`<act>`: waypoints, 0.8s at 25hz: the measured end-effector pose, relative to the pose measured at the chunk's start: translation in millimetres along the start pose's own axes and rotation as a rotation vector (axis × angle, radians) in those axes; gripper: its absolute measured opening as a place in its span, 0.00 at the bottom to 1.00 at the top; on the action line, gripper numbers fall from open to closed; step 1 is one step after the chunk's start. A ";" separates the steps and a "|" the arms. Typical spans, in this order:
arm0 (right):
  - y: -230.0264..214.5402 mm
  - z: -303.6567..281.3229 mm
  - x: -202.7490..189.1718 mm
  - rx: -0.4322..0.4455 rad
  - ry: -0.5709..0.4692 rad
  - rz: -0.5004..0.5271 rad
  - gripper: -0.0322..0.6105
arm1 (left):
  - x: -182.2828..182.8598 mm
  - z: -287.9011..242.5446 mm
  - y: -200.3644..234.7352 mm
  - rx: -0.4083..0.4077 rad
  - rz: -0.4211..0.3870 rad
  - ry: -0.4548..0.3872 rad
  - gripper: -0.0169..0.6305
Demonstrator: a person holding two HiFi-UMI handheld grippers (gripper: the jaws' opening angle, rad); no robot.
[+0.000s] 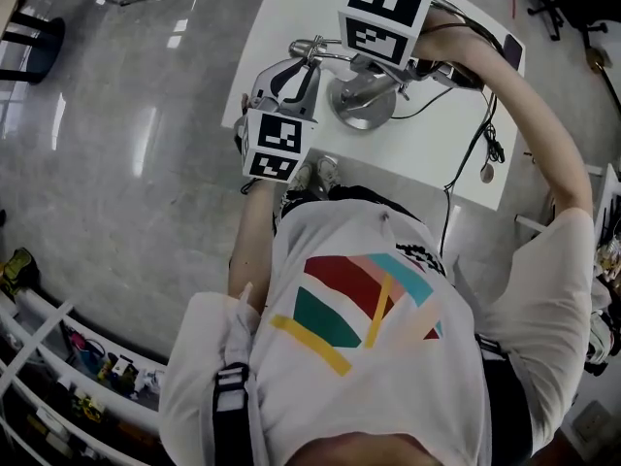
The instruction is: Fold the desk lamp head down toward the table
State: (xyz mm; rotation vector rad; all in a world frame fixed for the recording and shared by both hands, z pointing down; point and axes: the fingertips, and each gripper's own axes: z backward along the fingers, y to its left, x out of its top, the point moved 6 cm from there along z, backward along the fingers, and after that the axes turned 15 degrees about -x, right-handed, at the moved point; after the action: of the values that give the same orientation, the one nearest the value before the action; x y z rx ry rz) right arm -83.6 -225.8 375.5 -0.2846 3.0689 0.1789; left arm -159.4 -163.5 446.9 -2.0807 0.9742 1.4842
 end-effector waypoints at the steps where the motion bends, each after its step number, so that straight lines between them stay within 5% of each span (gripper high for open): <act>1: 1.0 -1.4 -0.2 0.012 0.006 -0.009 0.29 | -2.1 -0.6 -1.7 -0.003 0.004 0.003 0.16; 20: 2.7 -6.9 1.0 0.003 0.051 0.010 0.29 | -19.3 -14.4 -11.9 -0.020 0.088 0.021 0.17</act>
State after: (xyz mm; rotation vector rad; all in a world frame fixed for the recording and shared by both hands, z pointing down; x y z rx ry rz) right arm -85.3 -224.2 382.5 -0.2788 3.1215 0.1700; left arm -144.9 -159.2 469.2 -2.0965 1.0764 1.5236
